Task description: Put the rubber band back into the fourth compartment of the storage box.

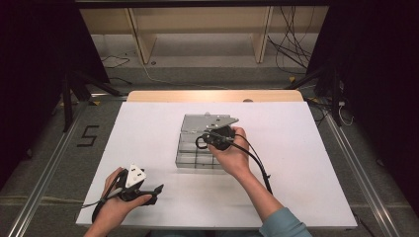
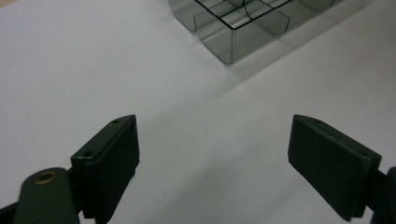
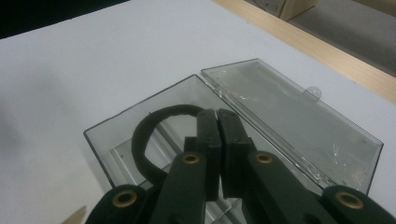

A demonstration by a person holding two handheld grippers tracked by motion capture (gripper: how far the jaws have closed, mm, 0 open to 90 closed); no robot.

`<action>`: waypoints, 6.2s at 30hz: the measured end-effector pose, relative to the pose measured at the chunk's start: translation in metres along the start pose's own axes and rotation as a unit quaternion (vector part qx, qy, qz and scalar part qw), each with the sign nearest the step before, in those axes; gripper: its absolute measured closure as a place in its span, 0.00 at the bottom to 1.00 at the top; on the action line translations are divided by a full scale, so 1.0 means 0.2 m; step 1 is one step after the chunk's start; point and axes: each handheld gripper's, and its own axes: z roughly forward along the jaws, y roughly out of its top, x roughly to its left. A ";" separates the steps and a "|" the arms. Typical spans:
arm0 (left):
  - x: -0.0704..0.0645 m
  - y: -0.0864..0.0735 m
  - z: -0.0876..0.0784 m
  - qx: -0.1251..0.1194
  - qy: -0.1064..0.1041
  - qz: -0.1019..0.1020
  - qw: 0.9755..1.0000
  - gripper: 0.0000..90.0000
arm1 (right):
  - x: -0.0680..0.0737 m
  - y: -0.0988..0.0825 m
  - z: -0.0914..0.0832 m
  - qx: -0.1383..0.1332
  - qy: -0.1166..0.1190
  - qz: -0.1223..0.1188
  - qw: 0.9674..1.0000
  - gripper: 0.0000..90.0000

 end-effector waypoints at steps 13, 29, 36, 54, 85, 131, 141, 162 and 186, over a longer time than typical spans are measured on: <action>0.00 0.00 0.00 -0.001 -0.001 0.000 1.000 0.18 | 0.03 0.01 0.04 0.003 0.006 -0.004 1.000 0.99; -0.01 0.00 0.01 0.001 -0.004 0.002 1.000 0.18 | 0.05 0.03 0.08 0.008 0.011 -0.007 1.000 0.99; -0.01 0.00 0.01 0.001 -0.004 0.003 1.000 0.18 | 0.06 0.05 0.10 0.011 0.013 -0.008 1.000 0.99; -0.01 0.00 0.01 0.001 -0.005 0.003 1.000 0.18 | 0.08 0.08 0.16 0.024 0.015 -0.010 1.000 0.99; -0.01 0.00 0.01 0.002 -0.009 0.006 1.000 0.18 | 0.11 0.07 0.29 0.074 0.022 -0.016 0.997 0.99; -0.01 0.00 0.01 0.005 -0.012 0.008 1.000 0.18 | 0.17 -0.01 0.42 0.136 0.040 -0.031 0.989 0.97; -0.02 0.01 0.01 0.005 -0.012 0.009 1.000 0.18 | 0.18 -0.03 0.43 0.142 0.042 -0.028 0.989 0.97; -0.01 0.00 0.01 0.002 -0.011 0.005 1.000 0.18 | 0.16 0.00 0.37 0.112 0.040 -0.013 0.993 0.87; -0.01 0.00 0.01 0.003 -0.012 0.008 1.000 0.18 | 0.07 -0.02 0.22 0.092 0.039 0.017 0.995 0.69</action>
